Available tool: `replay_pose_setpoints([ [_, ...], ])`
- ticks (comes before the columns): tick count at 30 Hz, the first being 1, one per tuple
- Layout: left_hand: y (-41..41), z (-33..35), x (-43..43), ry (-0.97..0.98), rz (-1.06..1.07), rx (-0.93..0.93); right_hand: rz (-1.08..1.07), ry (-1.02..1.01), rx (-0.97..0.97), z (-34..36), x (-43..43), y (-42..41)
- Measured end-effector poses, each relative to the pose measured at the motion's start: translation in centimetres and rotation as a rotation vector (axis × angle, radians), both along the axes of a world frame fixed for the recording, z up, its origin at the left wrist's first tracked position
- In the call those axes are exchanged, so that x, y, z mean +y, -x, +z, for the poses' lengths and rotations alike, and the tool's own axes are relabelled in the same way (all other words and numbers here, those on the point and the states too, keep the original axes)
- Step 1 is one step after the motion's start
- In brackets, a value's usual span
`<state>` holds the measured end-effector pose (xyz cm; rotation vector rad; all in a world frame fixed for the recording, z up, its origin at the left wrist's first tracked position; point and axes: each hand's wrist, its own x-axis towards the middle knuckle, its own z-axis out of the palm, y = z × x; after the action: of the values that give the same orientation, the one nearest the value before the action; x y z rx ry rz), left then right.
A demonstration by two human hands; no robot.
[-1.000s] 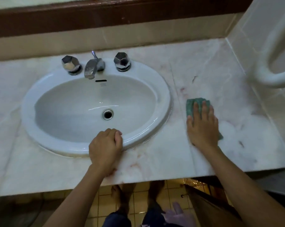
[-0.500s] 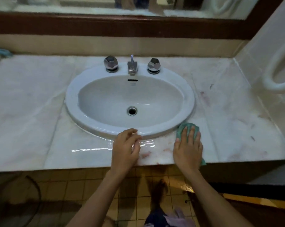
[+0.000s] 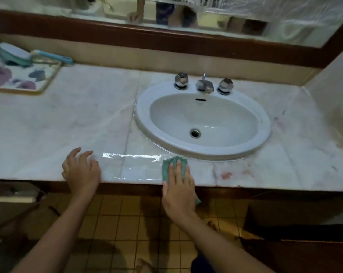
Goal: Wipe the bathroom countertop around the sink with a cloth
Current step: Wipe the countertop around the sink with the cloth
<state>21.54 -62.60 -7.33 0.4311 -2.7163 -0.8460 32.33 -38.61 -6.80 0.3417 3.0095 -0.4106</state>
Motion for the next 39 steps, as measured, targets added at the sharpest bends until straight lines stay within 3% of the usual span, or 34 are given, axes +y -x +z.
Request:
replay_pose_setpoints([
  [3, 2.0, 0.1, -2.1, 0.032, -0.005, 0.007, 0.195, -0.039, 0.013, -0.2, 0.4, -0.5],
  [5, 3.3, 0.0, -3.7, 0.062, -0.01, 0.004, 0.191, -0.096, 0.022, -0.7, 3.3, -1.1],
  [9, 4.4, -0.4, -5.0, 0.066, -0.013, -0.028, -0.043, -0.121, -0.032, -0.9, 6.9, -1.5],
  [13, 4.3, -0.7, -4.5, 0.069, -0.004, -0.014, -0.297, -0.022, -0.007, -1.1, 1.7, 1.2],
  [16, 4.4, -1.0, -4.7, 0.064, 0.008, 0.002, -0.367, -0.022, 0.002, -0.9, -3.1, 3.6],
  [18, 4.4, -1.0, -4.8, 0.055, 0.016, 0.016, -0.273, 0.0, 0.02, -0.8, -6.3, 5.3],
  [23, 4.4, -1.1, -5.0, 0.019, 0.021, 0.034, 0.202, 0.054, 0.037, -0.5, -12.6, 8.8],
  [28, 4.5, -1.2, -5.2, -0.017, 0.023, 0.045, 0.562, -0.015, 0.035, -0.4, -7.5, 6.8],
  [32, 4.5, -1.3, -5.1, -0.007, 0.033, 0.054, 0.369, -0.036, 0.003, -0.6, -3.1, 7.6],
  [39, 4.5, -1.5, -5.2, 0.013, 0.043, 0.028, 0.195, 0.029, 0.024, -0.6, -9.3, 17.1],
])
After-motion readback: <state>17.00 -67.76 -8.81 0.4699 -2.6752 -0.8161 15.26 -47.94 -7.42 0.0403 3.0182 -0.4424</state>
